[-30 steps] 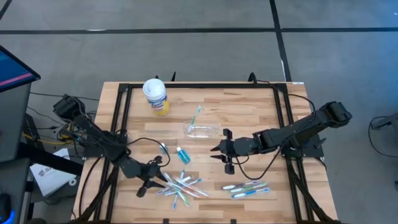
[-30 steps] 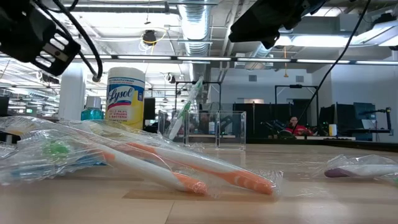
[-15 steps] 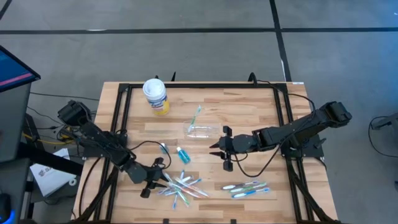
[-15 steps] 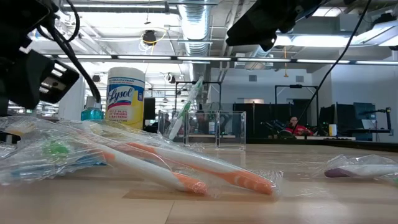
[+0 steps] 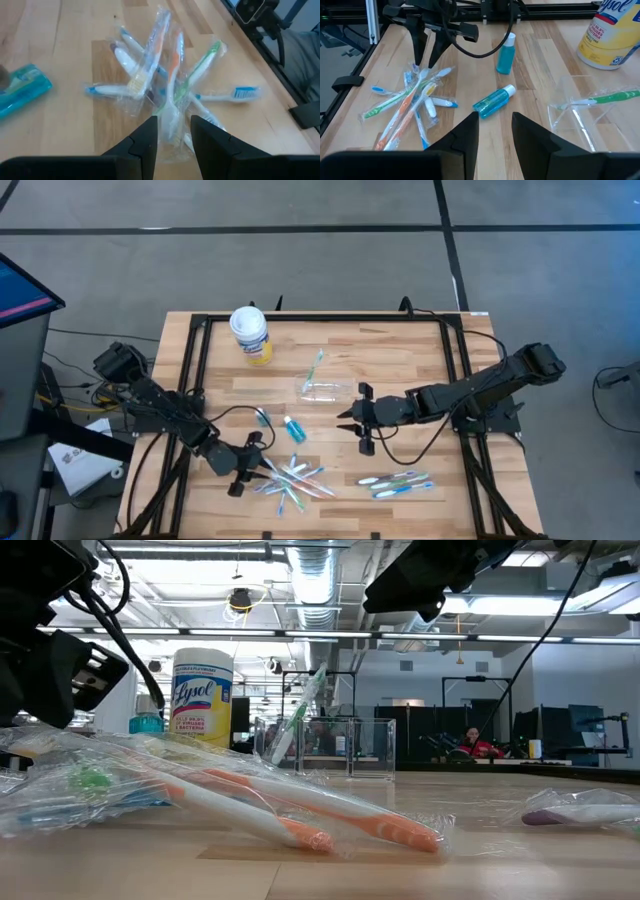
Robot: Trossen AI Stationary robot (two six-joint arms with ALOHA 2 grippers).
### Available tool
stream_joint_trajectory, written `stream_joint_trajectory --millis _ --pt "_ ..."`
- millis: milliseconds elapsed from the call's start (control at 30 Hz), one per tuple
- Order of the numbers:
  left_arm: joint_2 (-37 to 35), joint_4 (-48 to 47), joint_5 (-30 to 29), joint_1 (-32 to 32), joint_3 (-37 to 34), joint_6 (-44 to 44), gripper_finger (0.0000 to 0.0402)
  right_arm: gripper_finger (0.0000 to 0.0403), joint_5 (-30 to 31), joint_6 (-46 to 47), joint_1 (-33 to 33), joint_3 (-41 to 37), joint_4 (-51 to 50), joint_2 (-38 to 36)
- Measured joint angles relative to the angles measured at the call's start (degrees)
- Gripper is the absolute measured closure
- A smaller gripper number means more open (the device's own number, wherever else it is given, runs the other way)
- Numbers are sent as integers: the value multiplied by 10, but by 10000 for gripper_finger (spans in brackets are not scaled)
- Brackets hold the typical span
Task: Pick & Place toothbrushing station
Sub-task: Put the left orange toothbrush into the transparent organizer
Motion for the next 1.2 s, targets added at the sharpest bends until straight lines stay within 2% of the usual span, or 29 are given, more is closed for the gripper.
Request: stream_joint_trajectory --millis 600,767,933,1200 --pt "0 -27 21 -1 0 -2 294 295 0 0 0 0 0 0" --pt "0 -42 21 -1 0 -2 323 295 0 1 0 0 0 0" --pt "0 -48 18 -1 0 -1 388 295 0 1 0 0 0 0" --pt "-5 -45 18 -1 0 -1 401 295 0 0 0 0 0 0"
